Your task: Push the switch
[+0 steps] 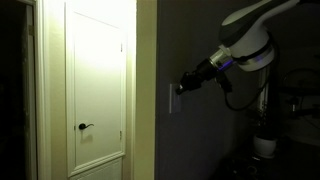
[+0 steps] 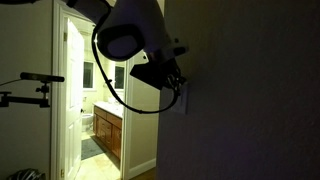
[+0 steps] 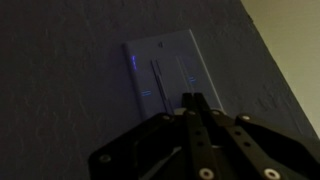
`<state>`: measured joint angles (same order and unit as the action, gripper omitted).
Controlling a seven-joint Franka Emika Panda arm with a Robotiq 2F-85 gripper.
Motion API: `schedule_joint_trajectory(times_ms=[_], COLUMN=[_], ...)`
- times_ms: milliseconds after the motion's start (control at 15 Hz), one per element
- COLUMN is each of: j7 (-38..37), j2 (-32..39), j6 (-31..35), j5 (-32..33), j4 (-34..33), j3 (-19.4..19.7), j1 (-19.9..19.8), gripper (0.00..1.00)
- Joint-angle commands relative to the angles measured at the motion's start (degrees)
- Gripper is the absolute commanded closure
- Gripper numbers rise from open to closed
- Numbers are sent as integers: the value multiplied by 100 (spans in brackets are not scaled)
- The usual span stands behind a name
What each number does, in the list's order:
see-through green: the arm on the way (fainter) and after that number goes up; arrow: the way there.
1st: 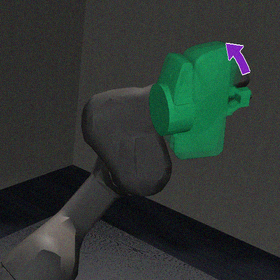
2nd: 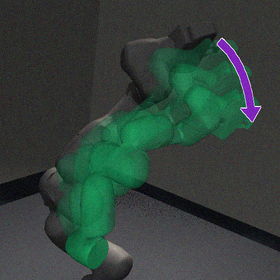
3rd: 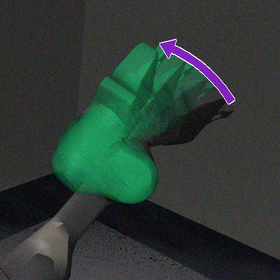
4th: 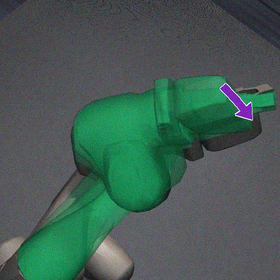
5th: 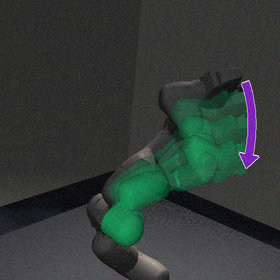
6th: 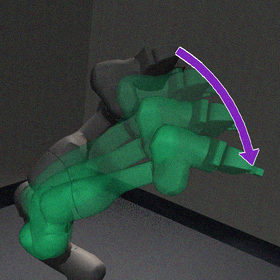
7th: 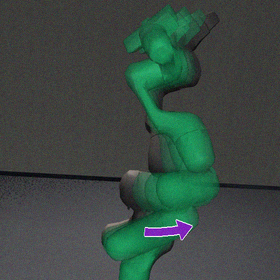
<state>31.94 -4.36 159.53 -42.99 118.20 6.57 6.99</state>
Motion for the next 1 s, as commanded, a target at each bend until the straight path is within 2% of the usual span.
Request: schedule_joint_trajectory(times_ms=[0,933], j7=[217,116], j2=[169,-110], j6=[201,363], j5=[-118,527], j4=[-131,410], j3=[12,55], j1=[15,-118], gripper=[94,94])
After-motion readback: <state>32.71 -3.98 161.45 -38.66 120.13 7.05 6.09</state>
